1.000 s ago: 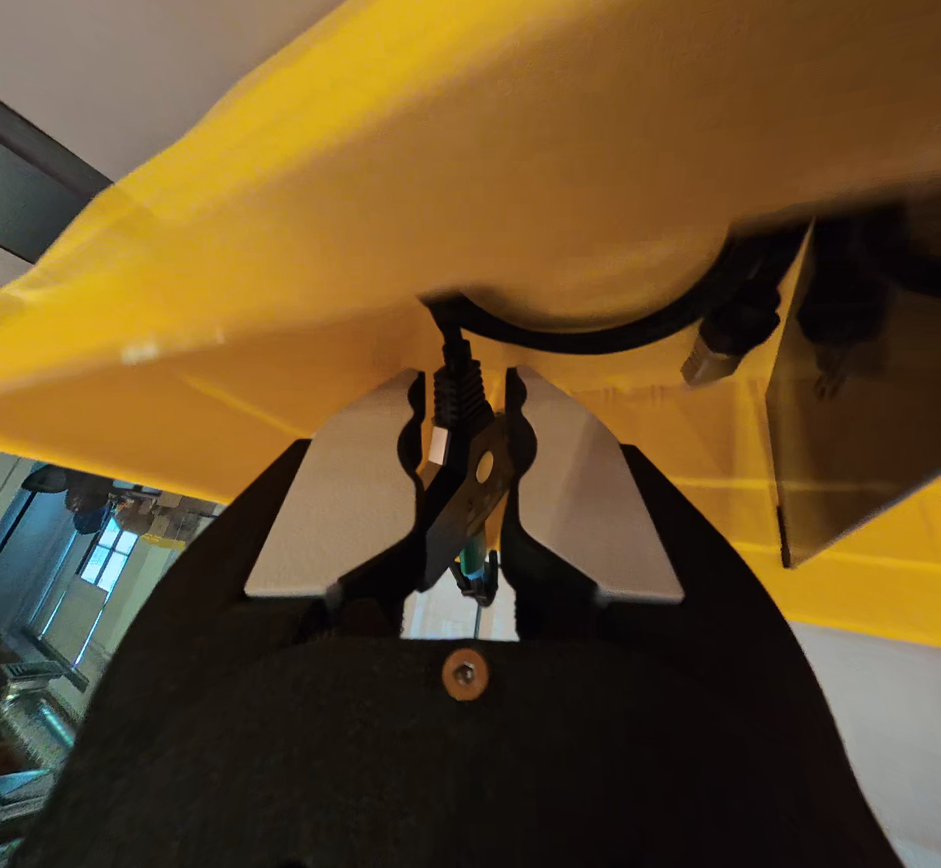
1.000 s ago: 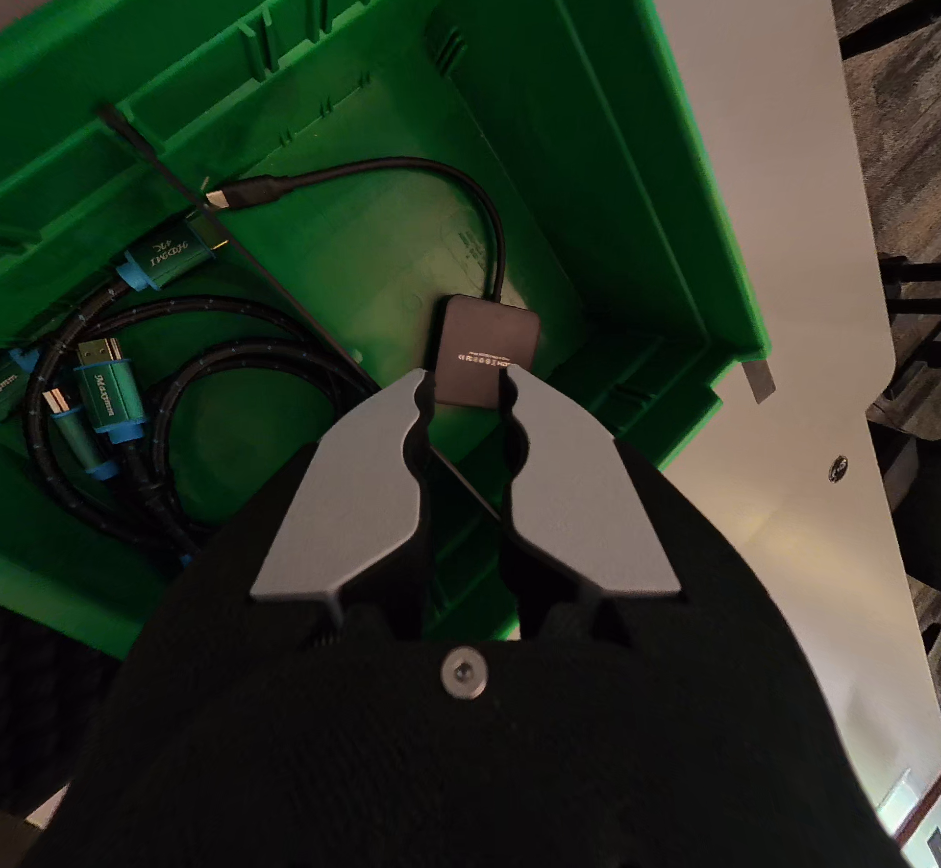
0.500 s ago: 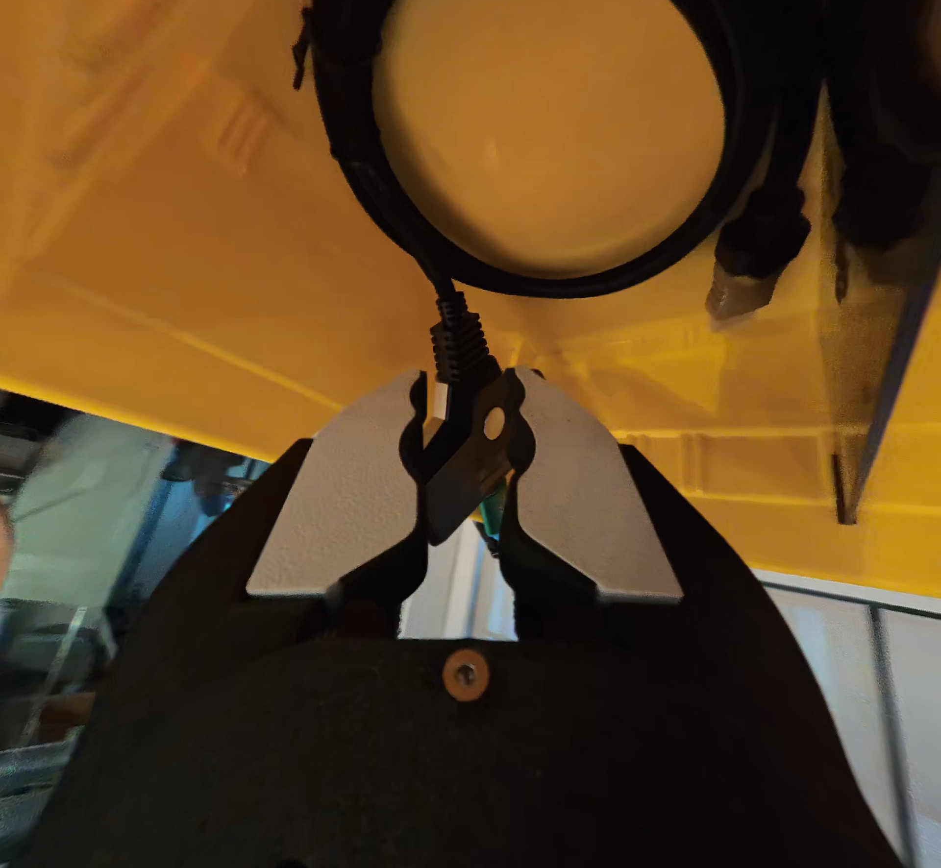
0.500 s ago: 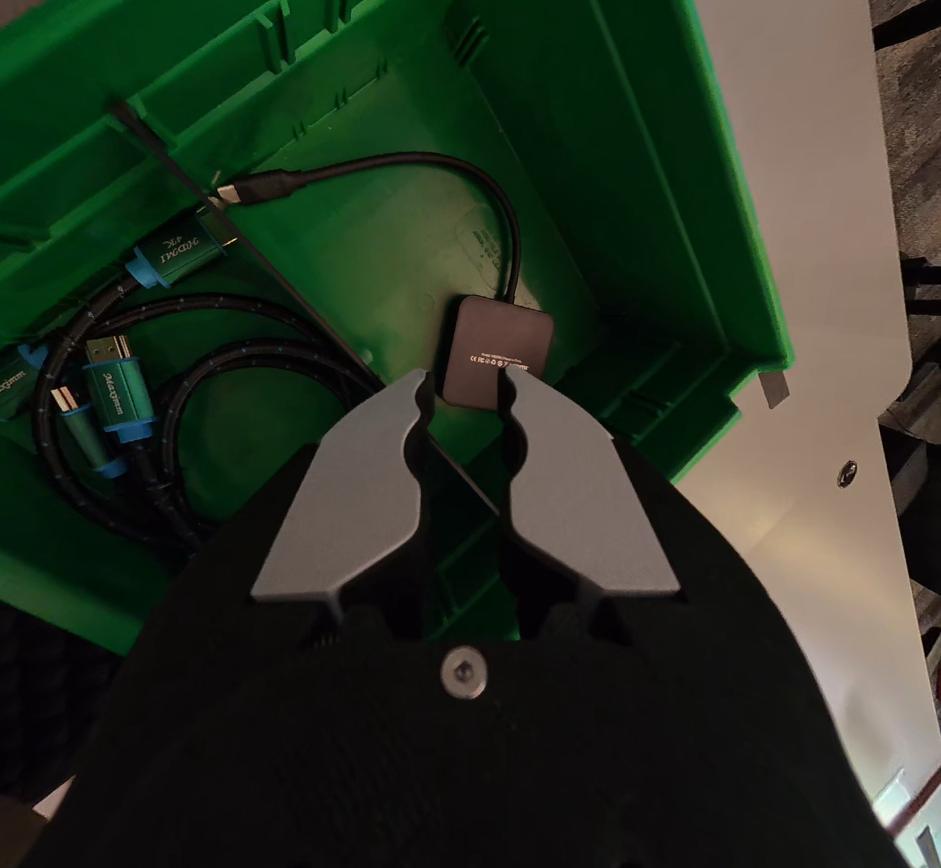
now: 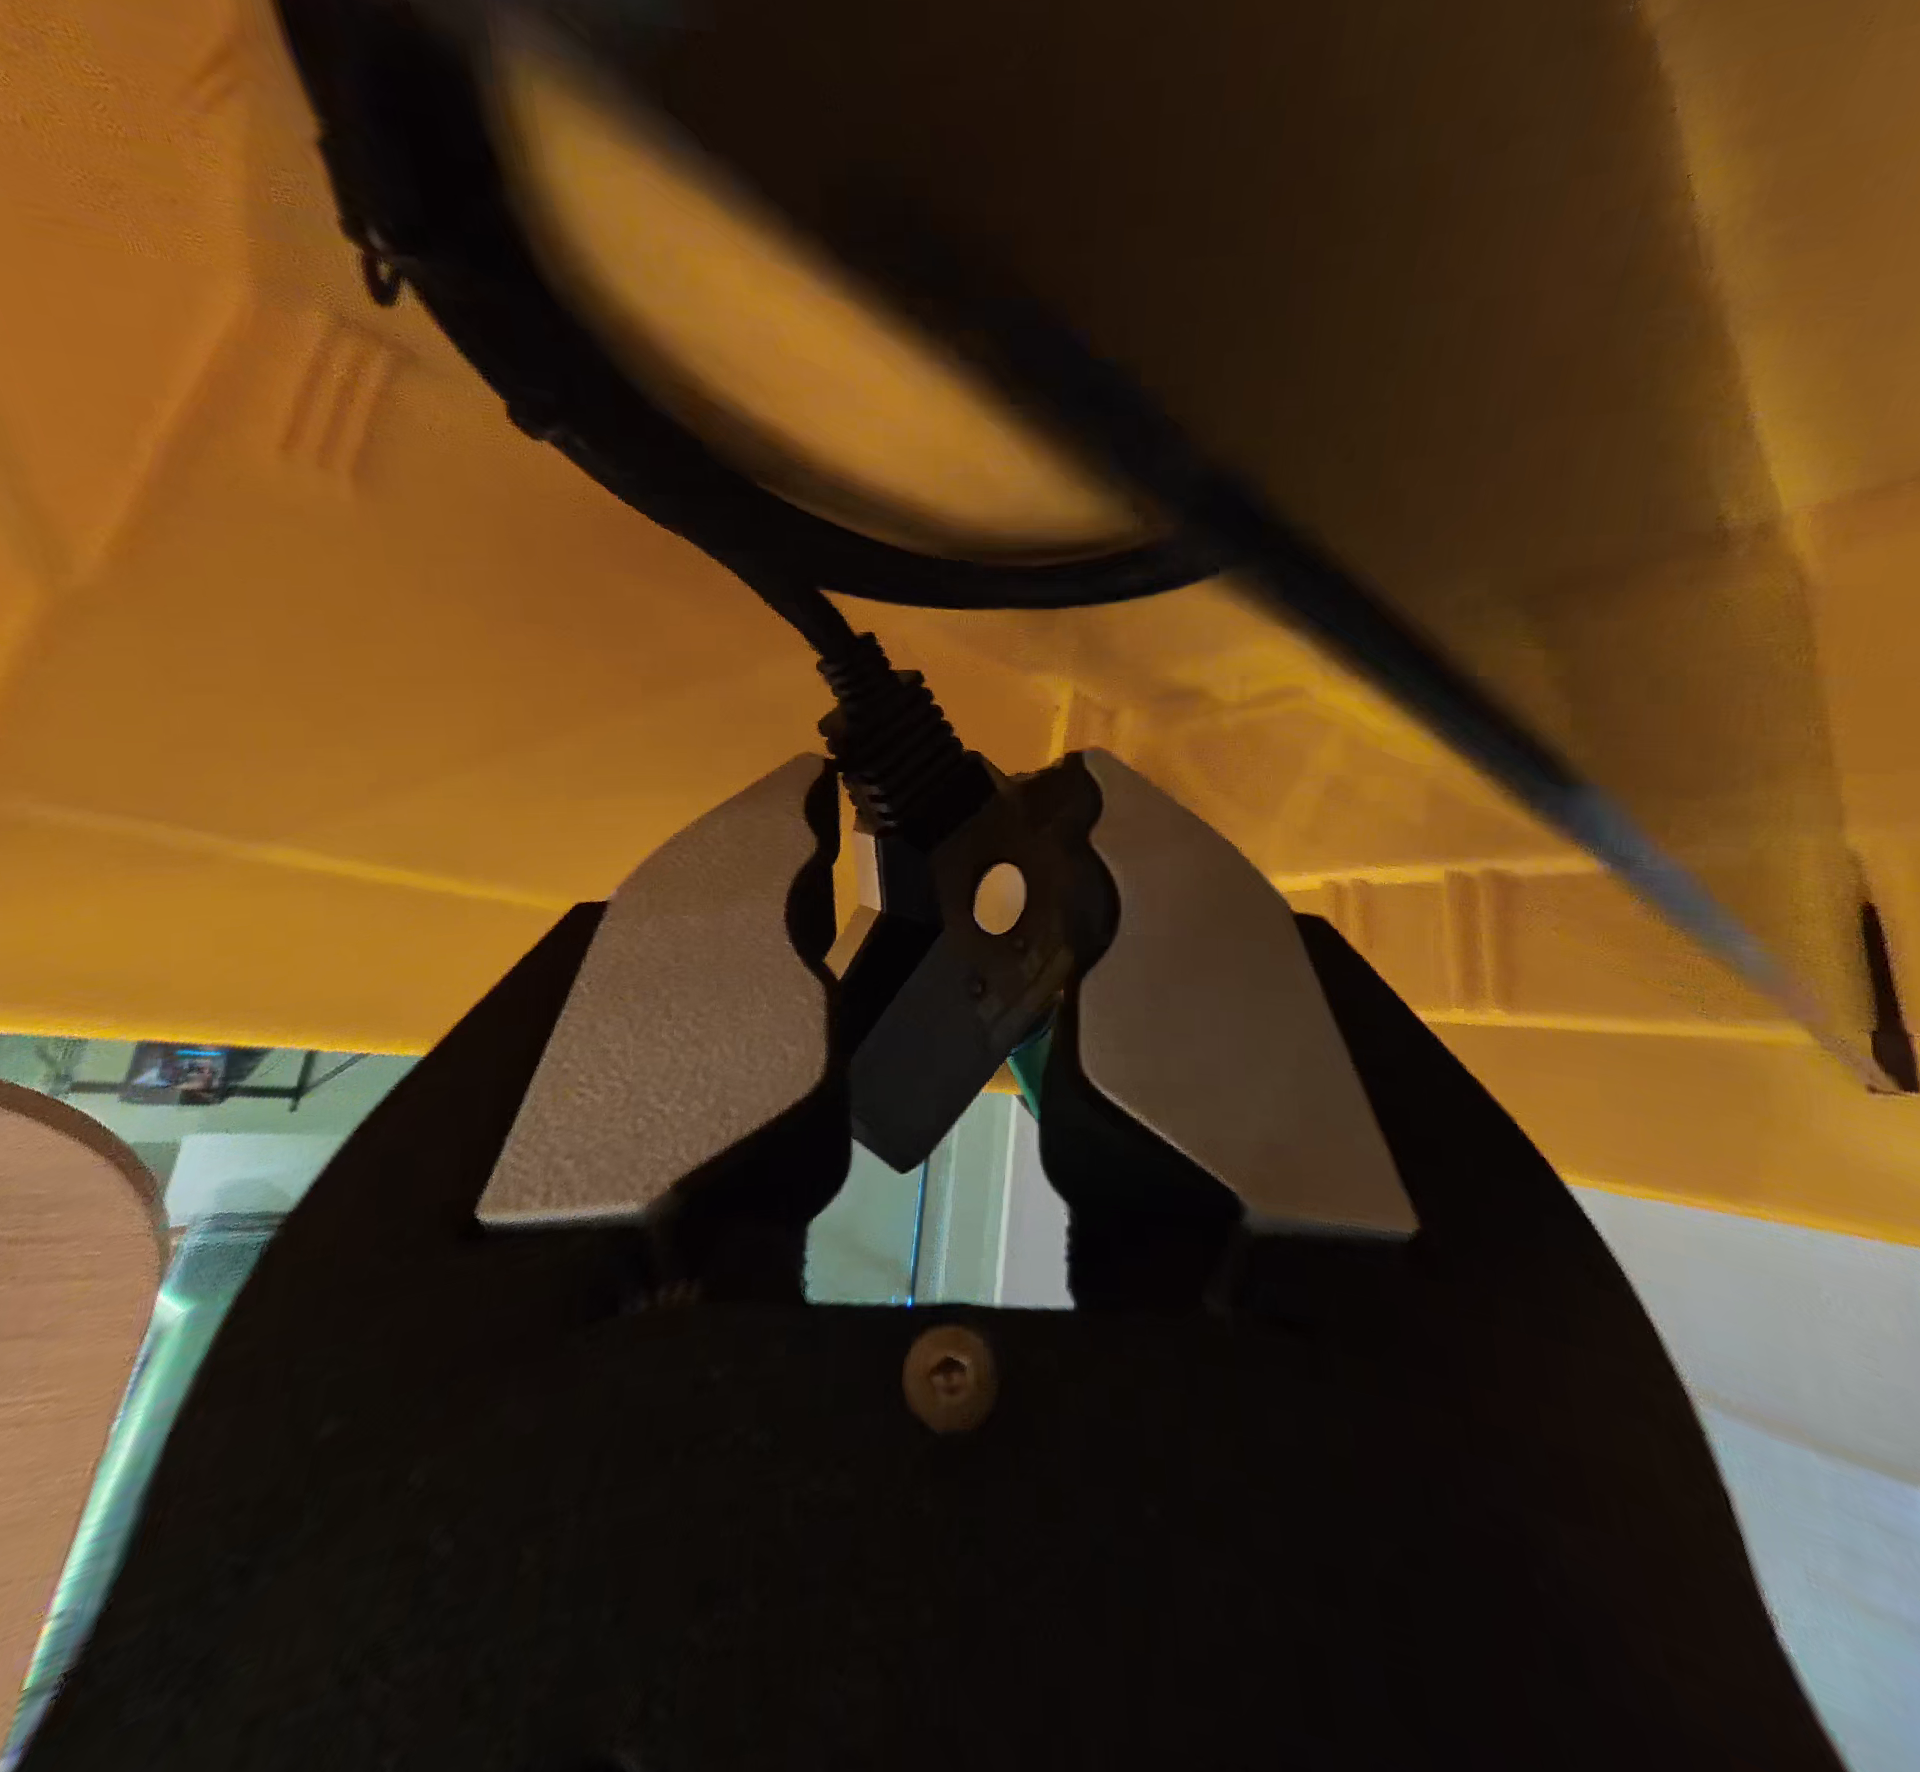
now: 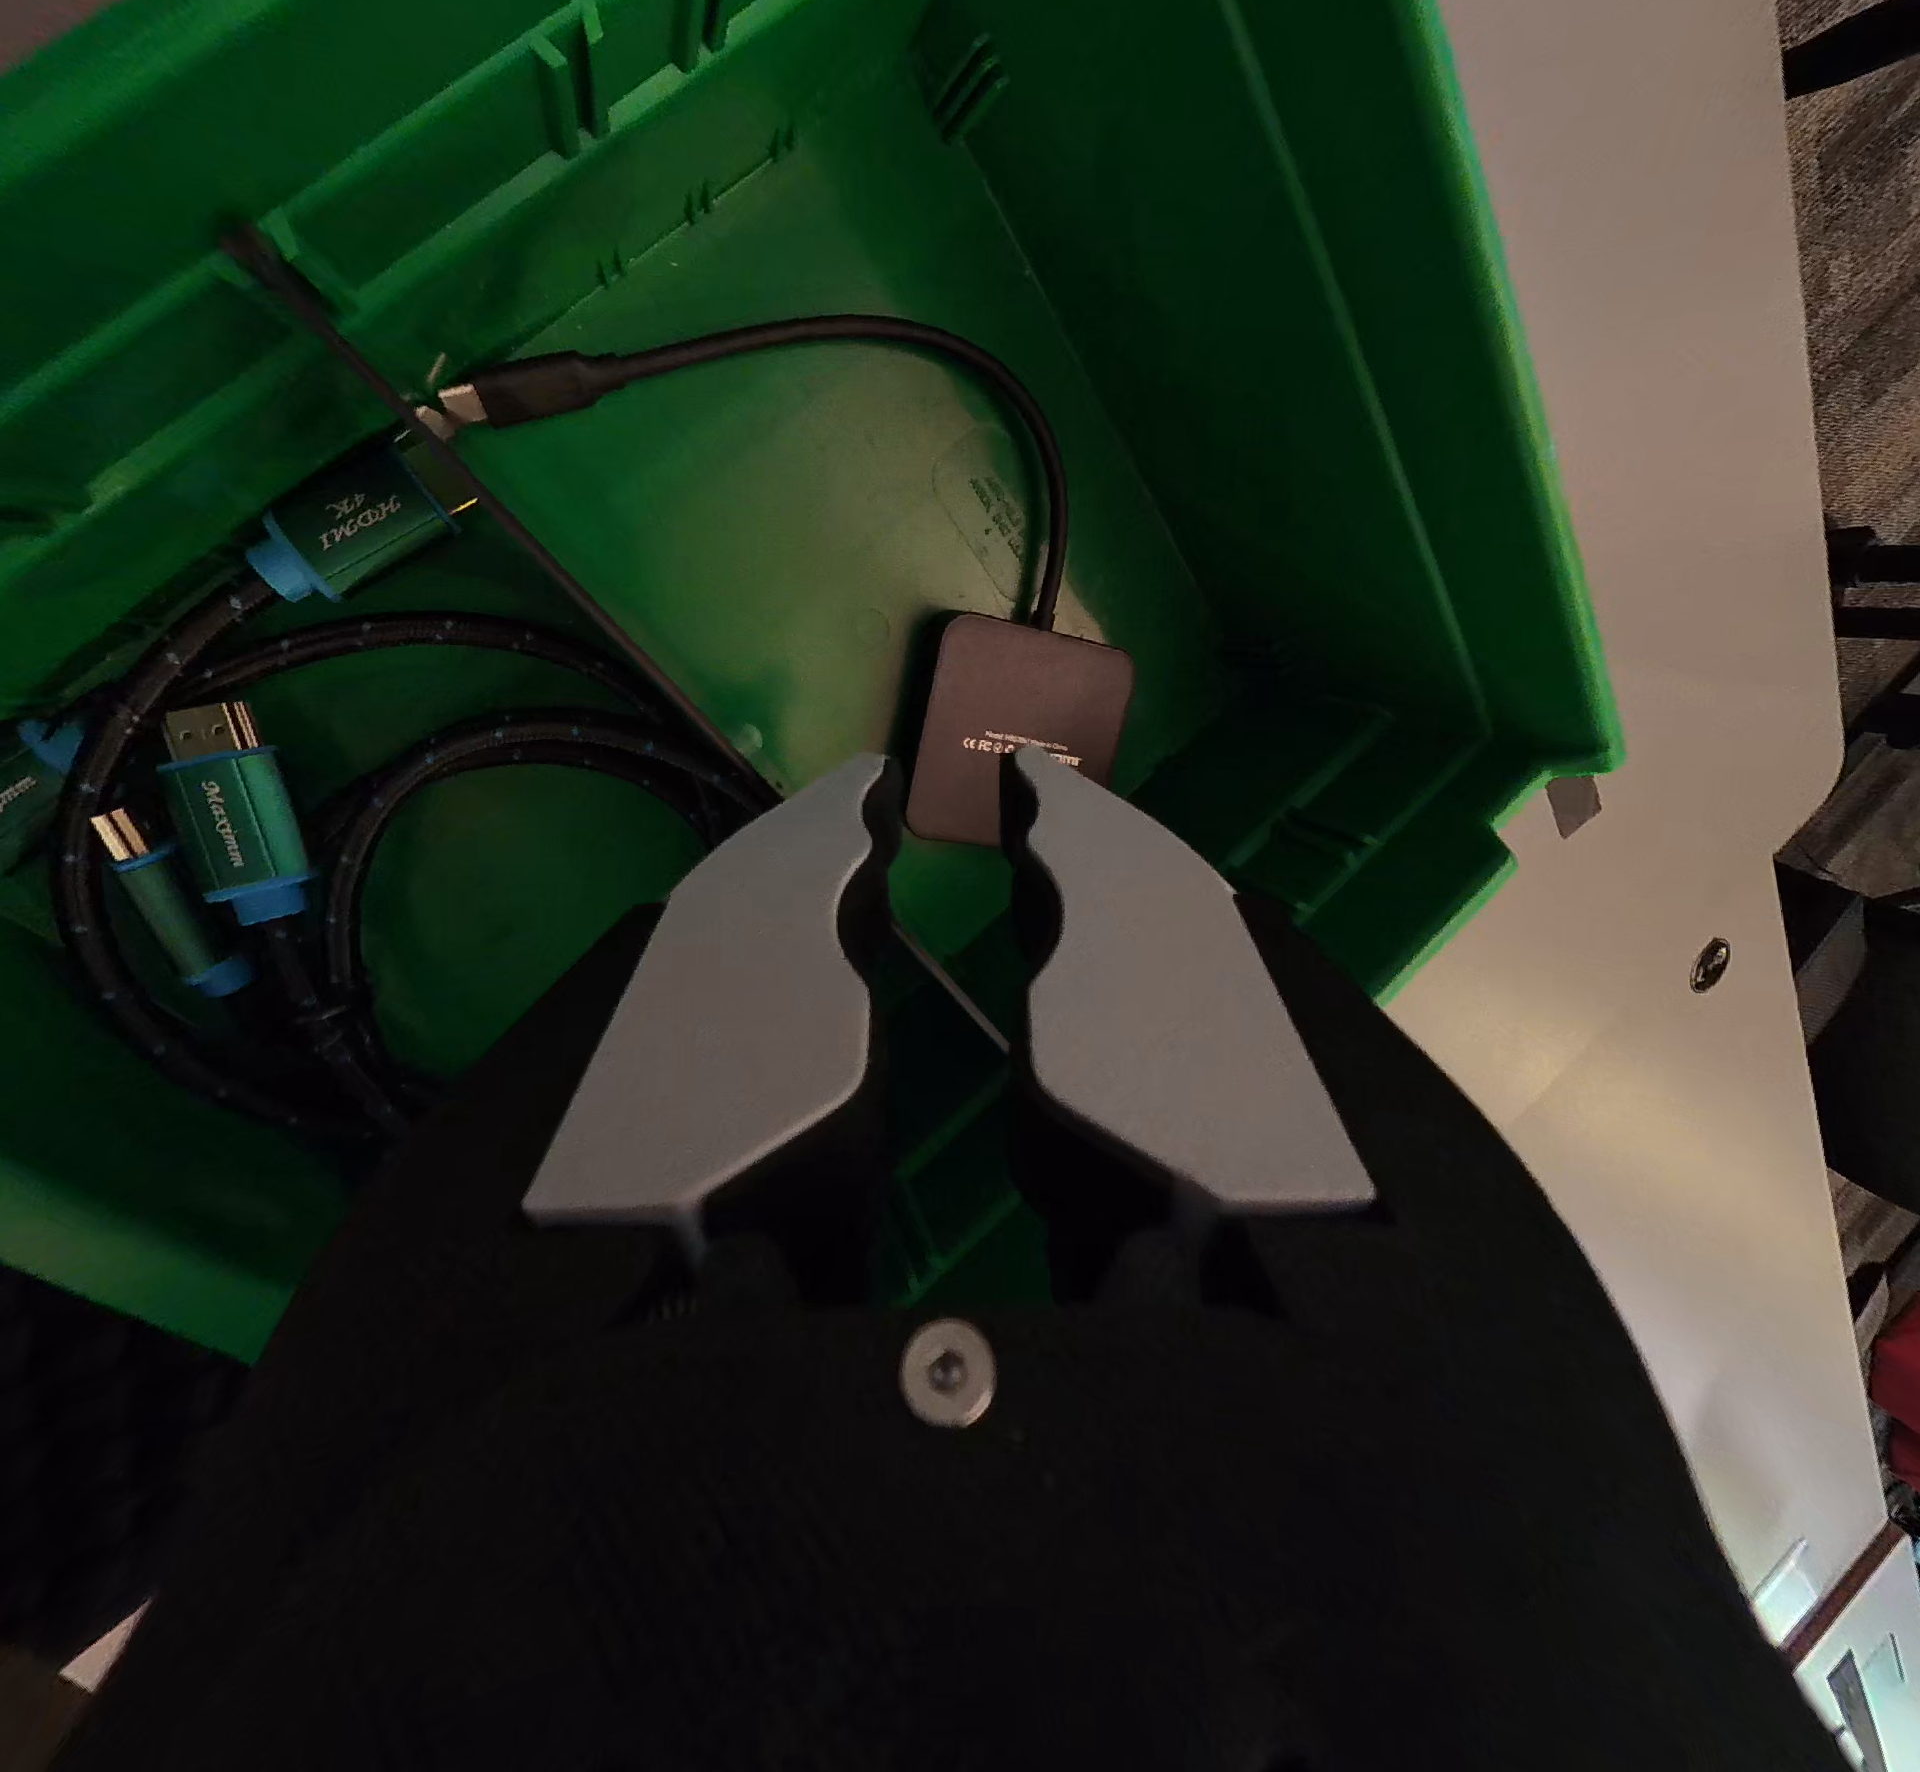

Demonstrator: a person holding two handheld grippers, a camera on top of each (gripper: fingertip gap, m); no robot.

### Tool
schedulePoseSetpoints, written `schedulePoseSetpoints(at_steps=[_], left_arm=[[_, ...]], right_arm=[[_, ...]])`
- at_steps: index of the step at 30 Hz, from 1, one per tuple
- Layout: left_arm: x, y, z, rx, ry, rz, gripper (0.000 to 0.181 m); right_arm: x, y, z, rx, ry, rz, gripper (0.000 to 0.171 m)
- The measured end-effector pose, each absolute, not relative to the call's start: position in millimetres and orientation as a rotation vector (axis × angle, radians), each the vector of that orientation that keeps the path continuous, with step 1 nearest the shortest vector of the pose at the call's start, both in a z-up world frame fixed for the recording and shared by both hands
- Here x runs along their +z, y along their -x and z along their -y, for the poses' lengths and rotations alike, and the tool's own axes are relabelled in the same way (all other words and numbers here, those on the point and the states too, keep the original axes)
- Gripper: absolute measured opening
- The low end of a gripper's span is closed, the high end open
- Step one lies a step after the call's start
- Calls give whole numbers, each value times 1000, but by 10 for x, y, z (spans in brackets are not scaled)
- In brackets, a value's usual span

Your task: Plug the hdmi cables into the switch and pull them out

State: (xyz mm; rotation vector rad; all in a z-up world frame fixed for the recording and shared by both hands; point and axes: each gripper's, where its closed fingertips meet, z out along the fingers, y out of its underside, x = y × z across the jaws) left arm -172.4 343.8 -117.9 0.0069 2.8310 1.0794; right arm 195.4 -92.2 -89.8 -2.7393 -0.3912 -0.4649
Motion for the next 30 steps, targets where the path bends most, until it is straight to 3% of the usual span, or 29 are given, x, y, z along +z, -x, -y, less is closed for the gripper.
schedulePoseSetpoints(at_steps=[7,15,17,30], left_arm=[[-1172,1614,-3421,1088,-74,-2777,14],[-1147,1616,-3414,1100,-62,-2764,10],[-1112,1615,-3409,1111,-65,-2760,0],[-1017,1621,-3437,1078,85,-2690,3]], right_arm=[[-903,-1956,930,-464,2741,392,16],[-894,-1952,945,-451,2738,394,16],[-891,-1952,948,-449,2738,394,16],[-878,-1933,956,-439,2733,399,16]])
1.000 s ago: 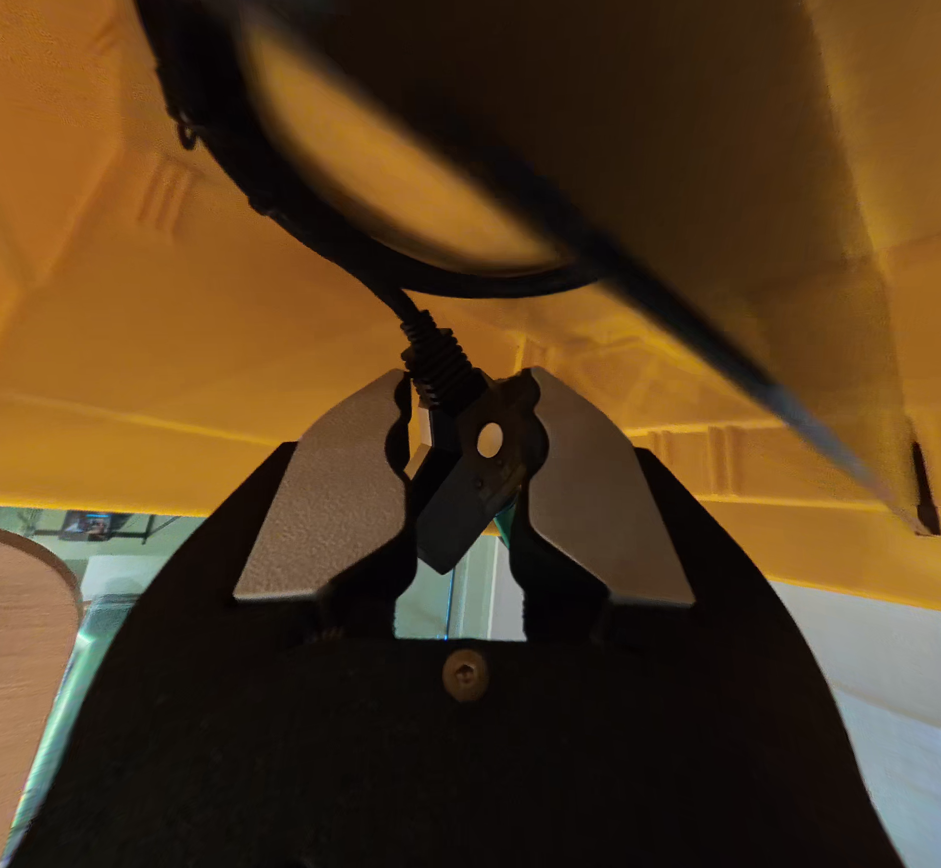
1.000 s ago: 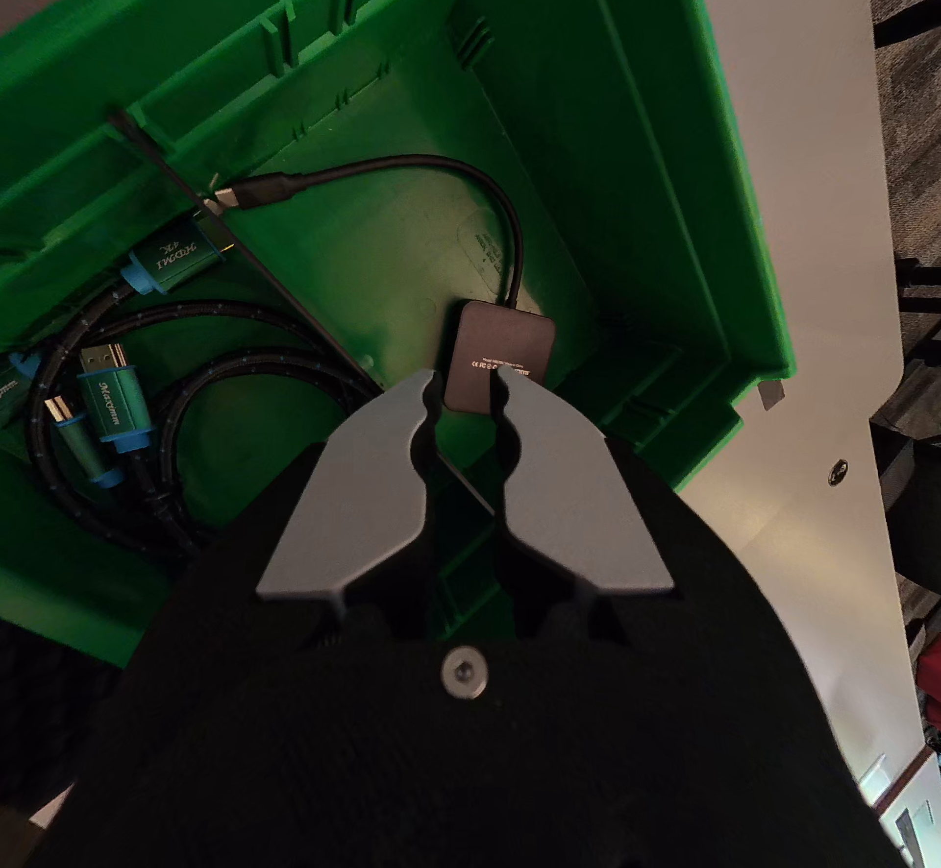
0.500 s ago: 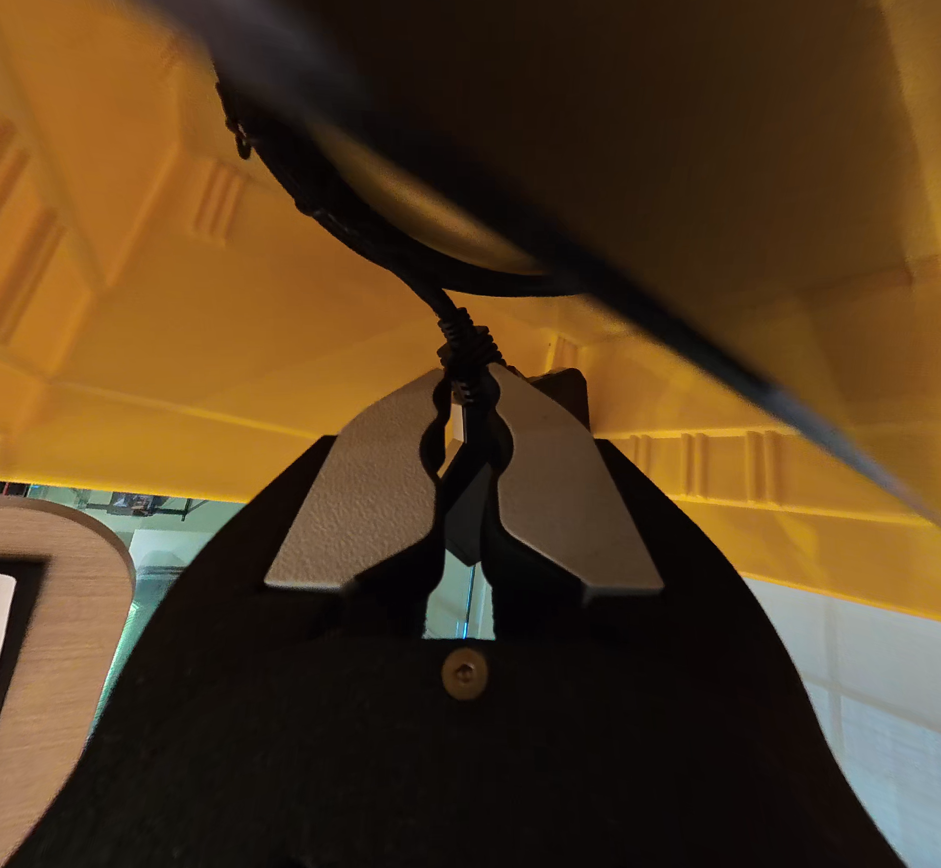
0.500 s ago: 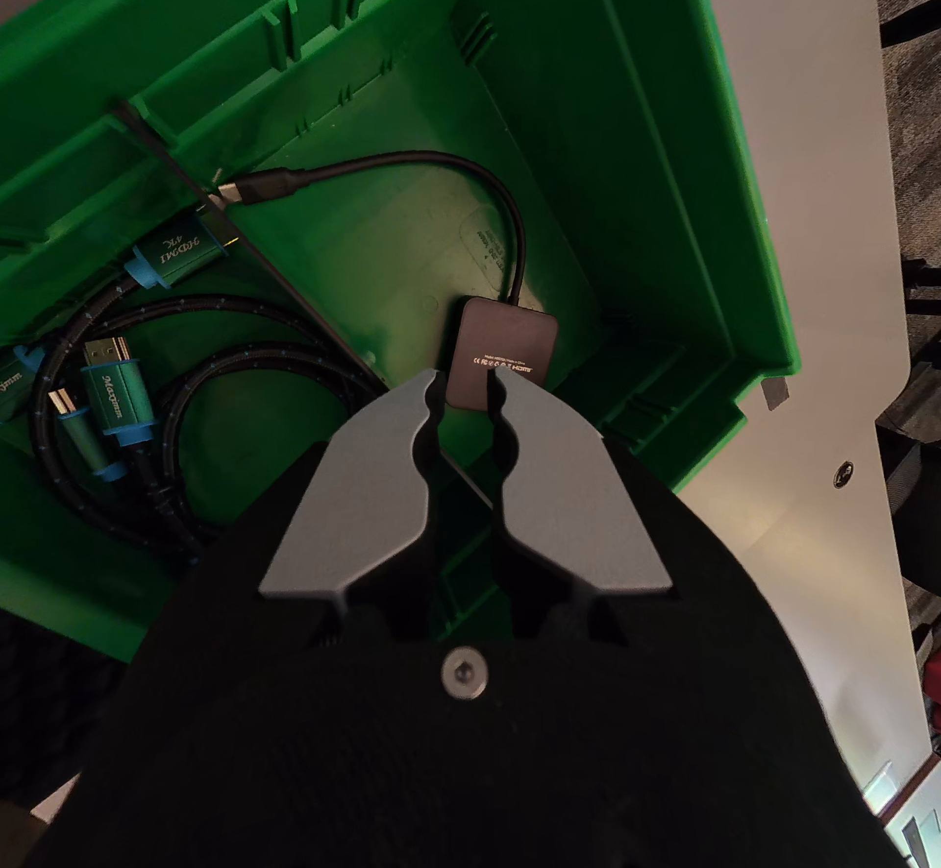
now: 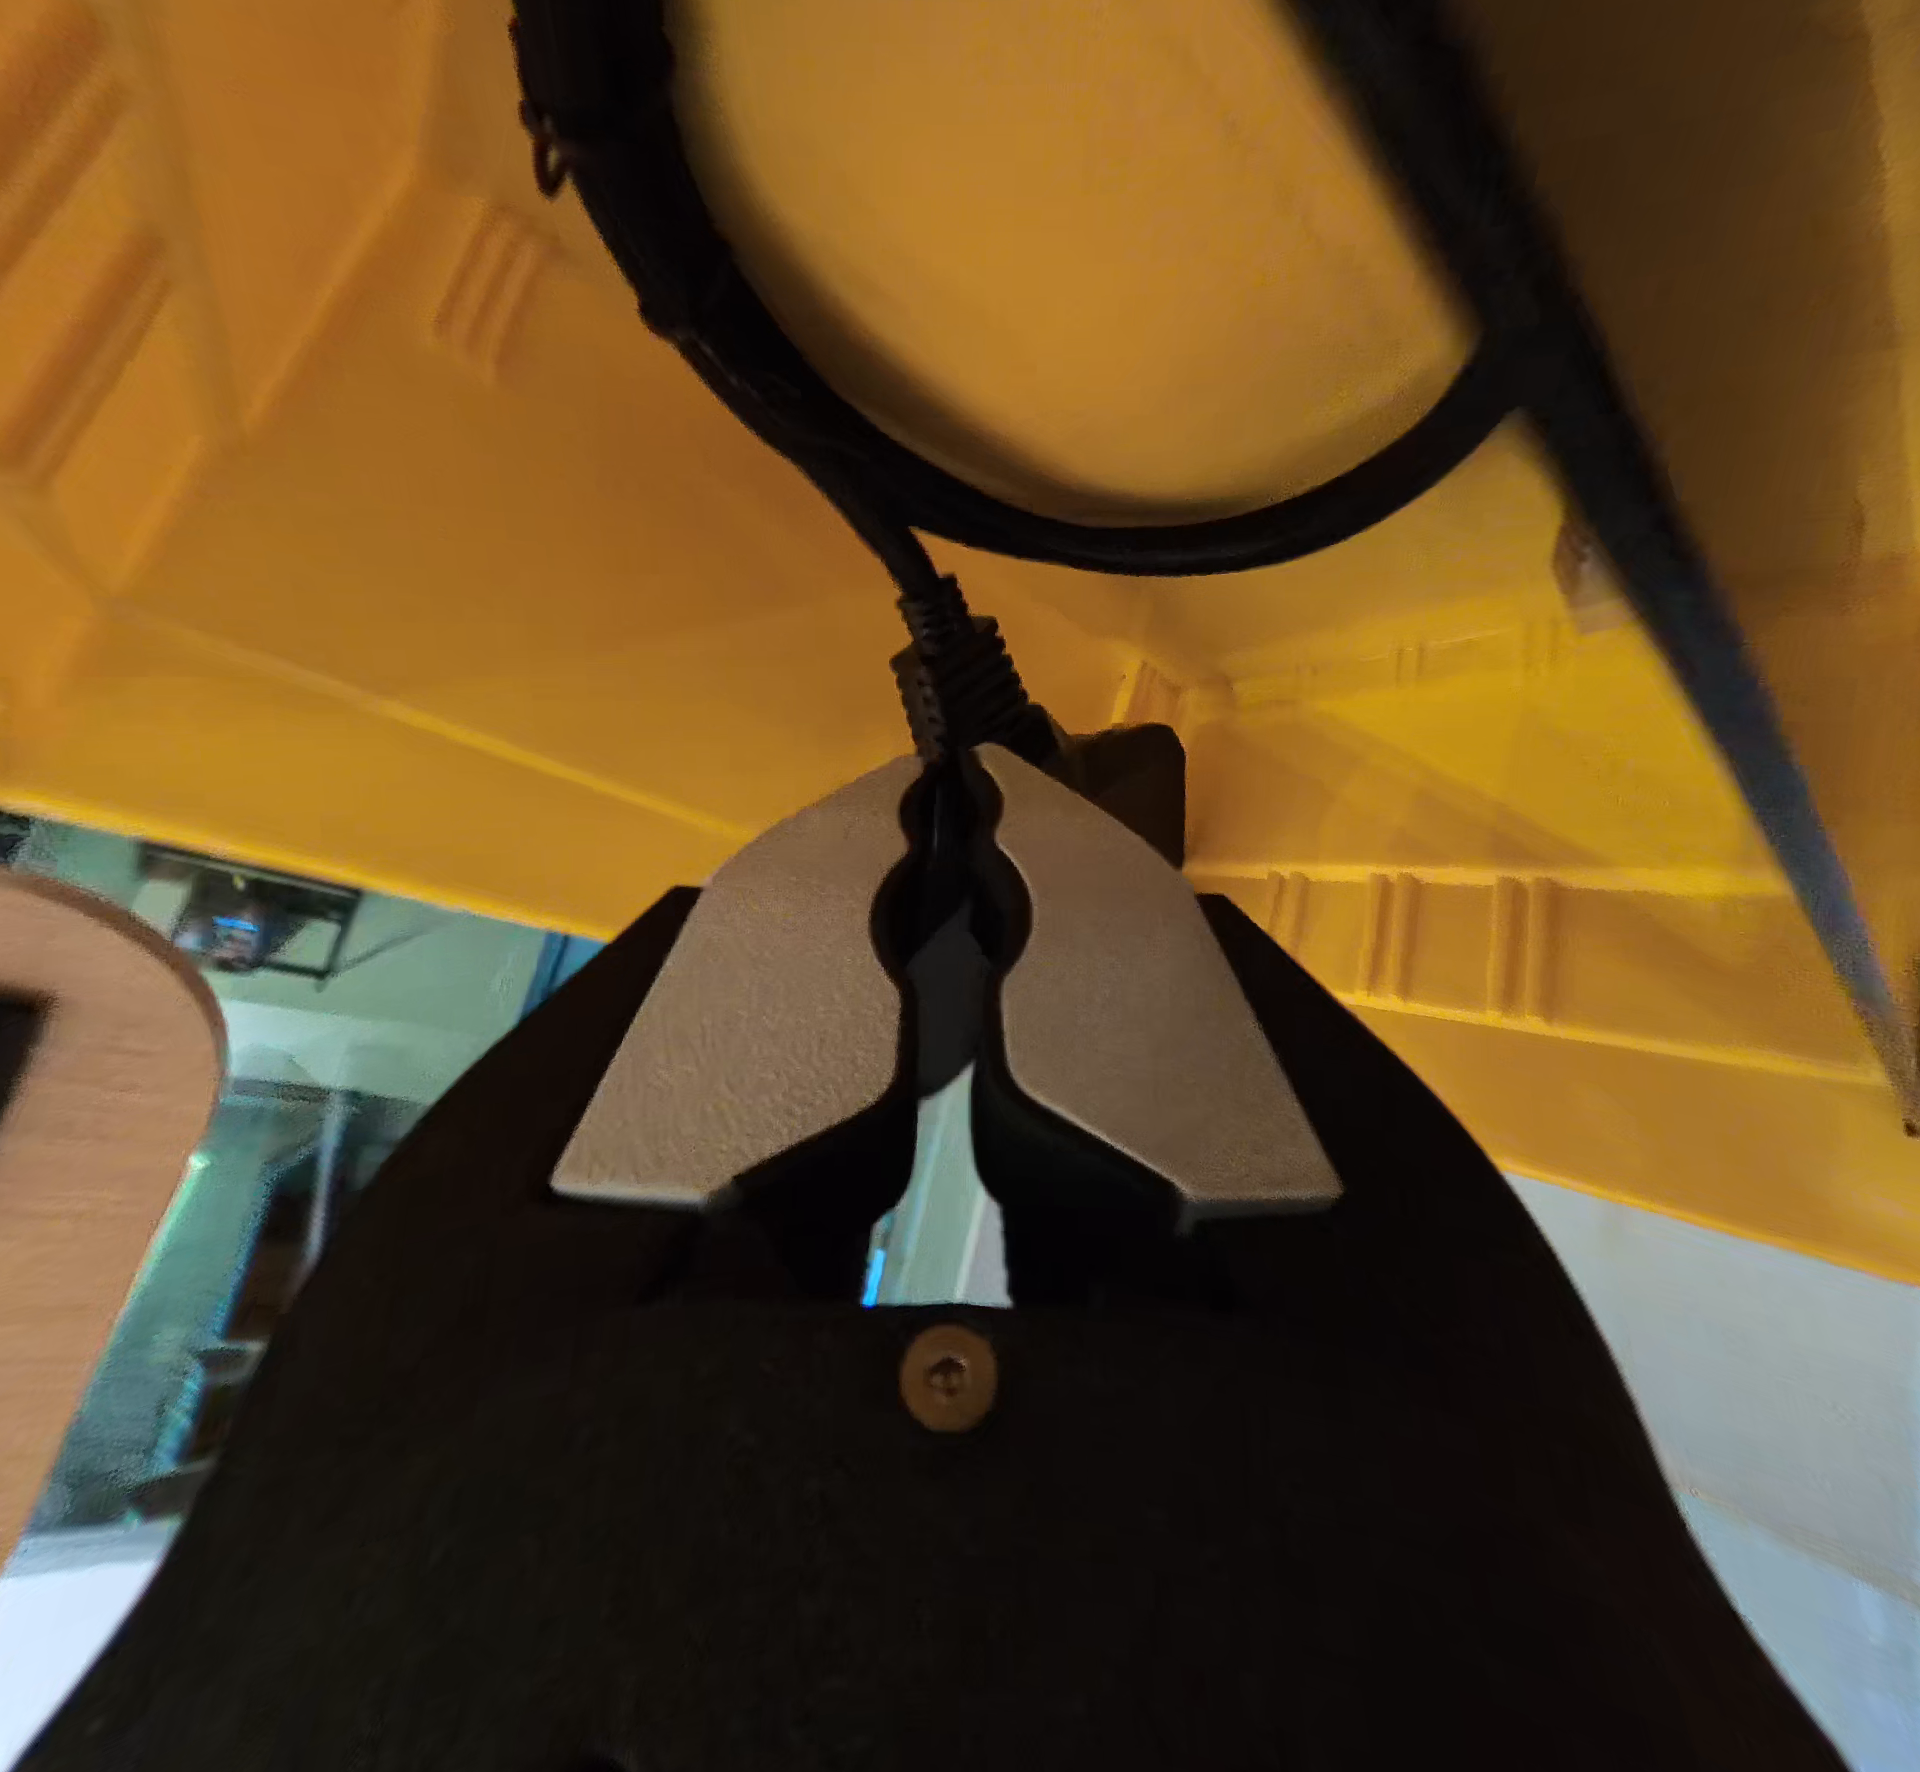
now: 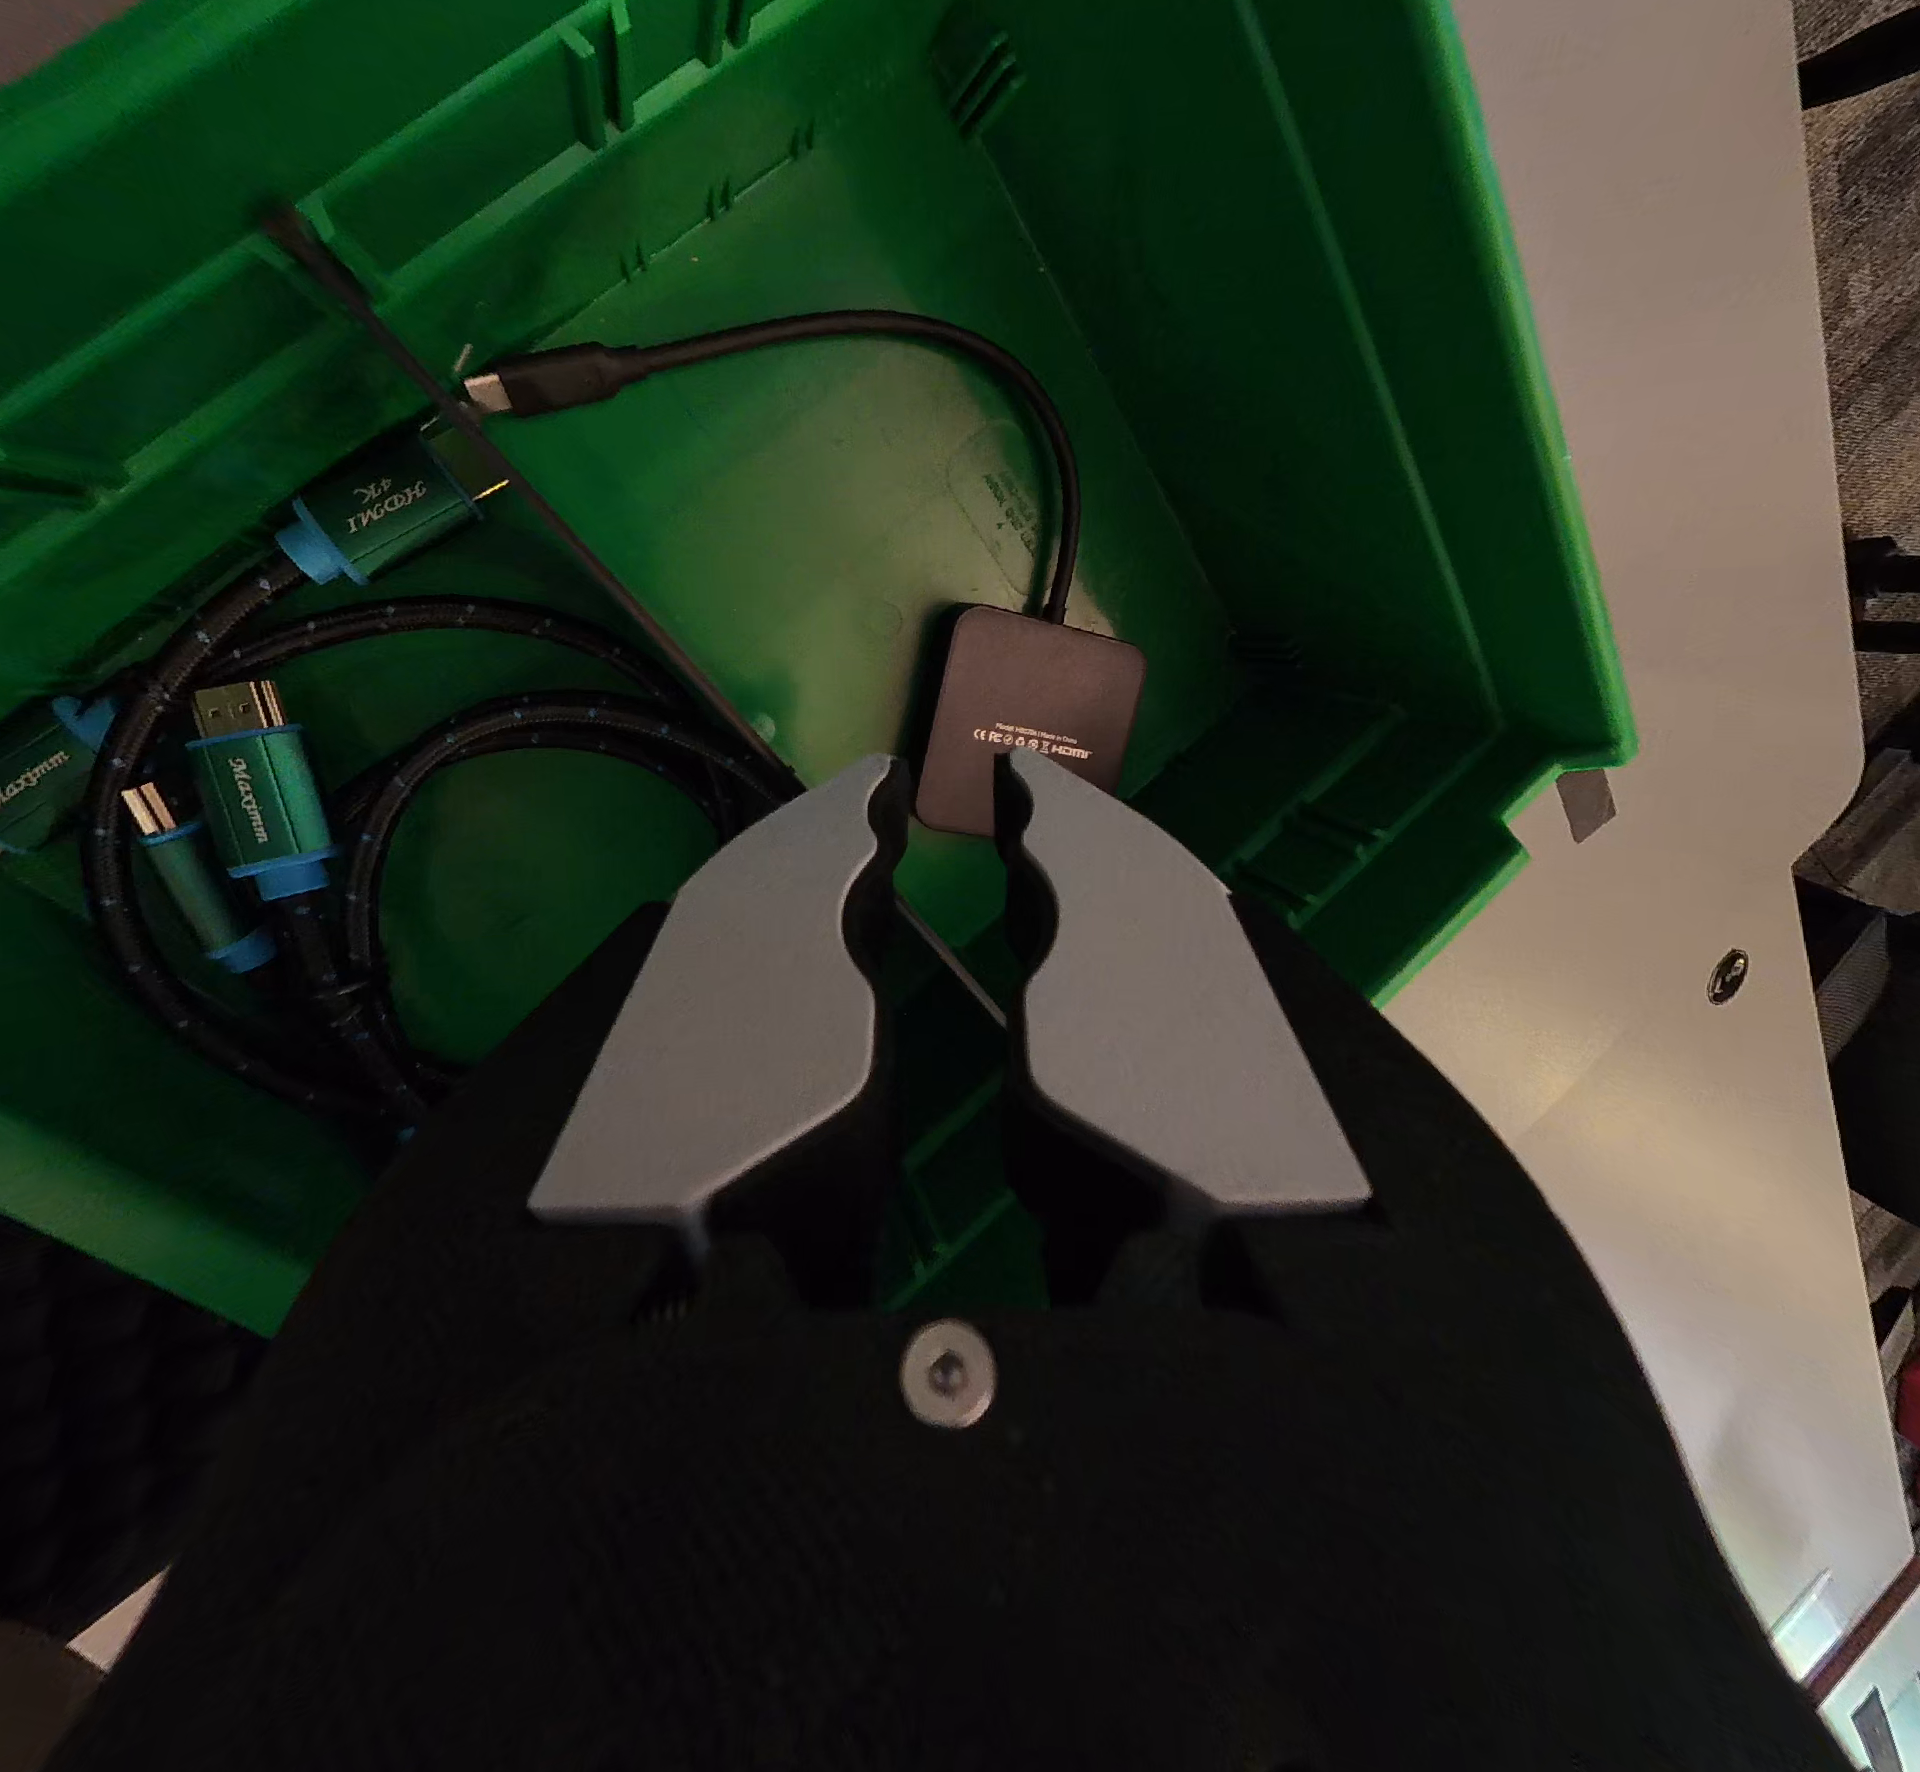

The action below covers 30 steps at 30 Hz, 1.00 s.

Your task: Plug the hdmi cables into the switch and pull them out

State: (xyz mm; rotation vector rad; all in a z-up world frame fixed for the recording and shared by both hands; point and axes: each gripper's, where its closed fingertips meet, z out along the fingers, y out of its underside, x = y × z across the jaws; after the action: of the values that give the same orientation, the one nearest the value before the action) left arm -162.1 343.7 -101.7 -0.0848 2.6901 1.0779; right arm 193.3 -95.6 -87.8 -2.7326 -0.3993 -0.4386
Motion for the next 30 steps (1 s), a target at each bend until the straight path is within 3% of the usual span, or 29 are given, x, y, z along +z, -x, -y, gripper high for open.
schedulePoseSetpoints(at_steps=[4,6,14,30], left_arm=[[-710,1547,-3444,870,449,-2580,33],[-536,1512,-3424,735,585,-2538,38],[-482,1633,-3627,545,912,-2542,39],[-569,1717,-3711,488,1065,-2539,30]], right_arm=[[-880,-1932,954,-431,2730,397,16],[-881,-1929,952,-429,2729,397,16],[-892,-1926,943,-420,2727,395,14],[-914,-1935,941,-413,2730,392,11]])
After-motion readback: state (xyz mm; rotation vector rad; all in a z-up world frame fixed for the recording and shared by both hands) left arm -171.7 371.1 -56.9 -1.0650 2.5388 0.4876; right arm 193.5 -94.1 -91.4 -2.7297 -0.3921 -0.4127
